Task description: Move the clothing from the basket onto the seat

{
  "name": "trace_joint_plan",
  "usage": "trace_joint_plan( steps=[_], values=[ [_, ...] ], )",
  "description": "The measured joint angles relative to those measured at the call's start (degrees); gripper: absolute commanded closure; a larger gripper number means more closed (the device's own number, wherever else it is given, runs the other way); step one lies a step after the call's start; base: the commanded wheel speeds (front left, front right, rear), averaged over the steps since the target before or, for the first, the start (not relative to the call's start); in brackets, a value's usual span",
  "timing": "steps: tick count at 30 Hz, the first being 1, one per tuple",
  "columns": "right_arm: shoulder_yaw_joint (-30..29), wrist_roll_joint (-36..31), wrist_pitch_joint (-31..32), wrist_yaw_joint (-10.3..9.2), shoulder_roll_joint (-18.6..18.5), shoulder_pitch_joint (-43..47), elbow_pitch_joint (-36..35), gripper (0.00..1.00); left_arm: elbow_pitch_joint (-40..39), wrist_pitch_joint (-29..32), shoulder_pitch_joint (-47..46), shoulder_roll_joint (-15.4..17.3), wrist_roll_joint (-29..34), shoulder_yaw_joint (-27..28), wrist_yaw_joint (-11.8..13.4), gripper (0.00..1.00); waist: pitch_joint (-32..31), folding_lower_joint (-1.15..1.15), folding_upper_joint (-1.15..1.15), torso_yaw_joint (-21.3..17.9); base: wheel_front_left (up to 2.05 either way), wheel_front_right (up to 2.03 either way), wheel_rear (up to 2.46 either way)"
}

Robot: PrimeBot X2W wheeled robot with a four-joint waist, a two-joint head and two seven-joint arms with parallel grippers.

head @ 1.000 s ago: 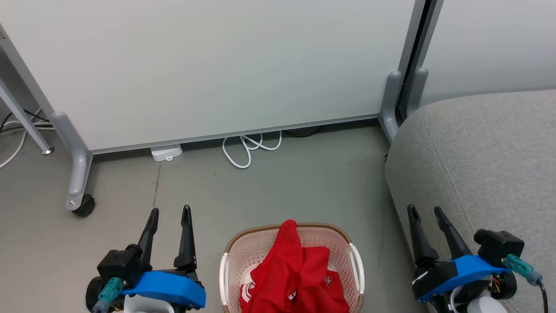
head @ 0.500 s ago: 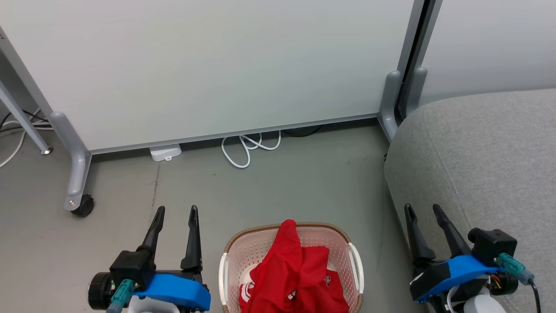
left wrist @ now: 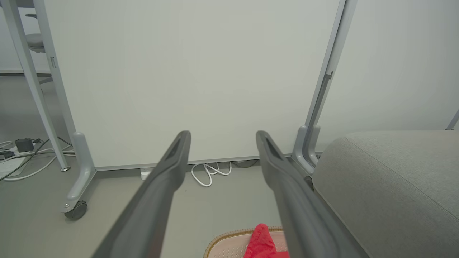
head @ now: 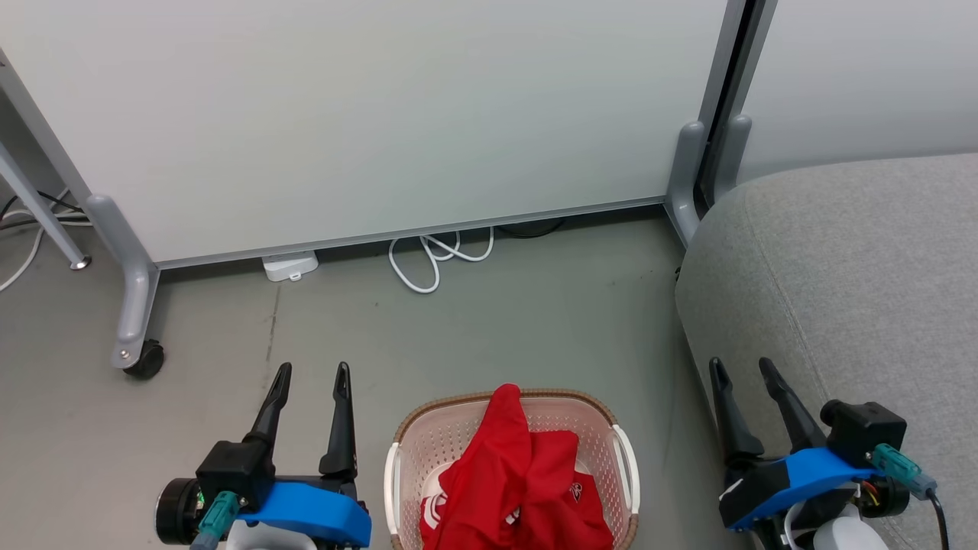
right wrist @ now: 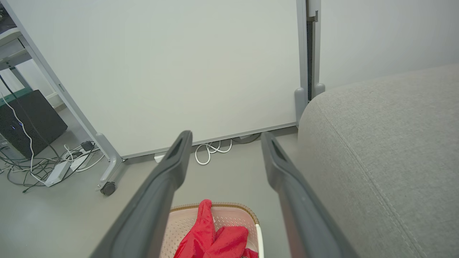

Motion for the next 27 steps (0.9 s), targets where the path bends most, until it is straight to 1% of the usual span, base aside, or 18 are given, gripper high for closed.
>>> trace_joint_plan(
  steps=[6, 13, 20, 27],
  values=[
    [1.36, 0.62, 0.12, 0.01, 0.0, -0.99, -0.03, 0.0, 1.4, -0.01, 0.0, 0.03, -0.52, -0.64, -0.58, 0.0, 0.89, 0.0, 0.0, -0.89, 0.0, 0.0, 0.0],
    [3.8, 0.73, 0.32, 0.01, -0.03, -4.5, -1.54, 0.0, 5.92, -0.03, -1.49, 0.14, -0.09, -1.78, -1.48, 0.0, 4.15, 0.0, 0.0, -3.47, 0.0, 0.0, 0.0],
    [6.69, 0.2, 0.0, 0.01, -0.08, -8.39, -3.85, 0.0, 12.49, -0.07, -5.72, 0.69, 0.0, -3.72, -2.21, 0.0, 10.5, 0.0, 0.0, -7.01, 0.0, 0.0, 0.0],
    [9.05, 0.11, -0.55, 0.01, -0.13, -13.85, -6.75, 0.0, 21.42, 0.15, -13.57, 2.04, 0.33, -6.65, -2.46, 0.0, 19.02, 0.01, 0.0, -10.65, 0.0, 0.0, 0.0]
  ],
)
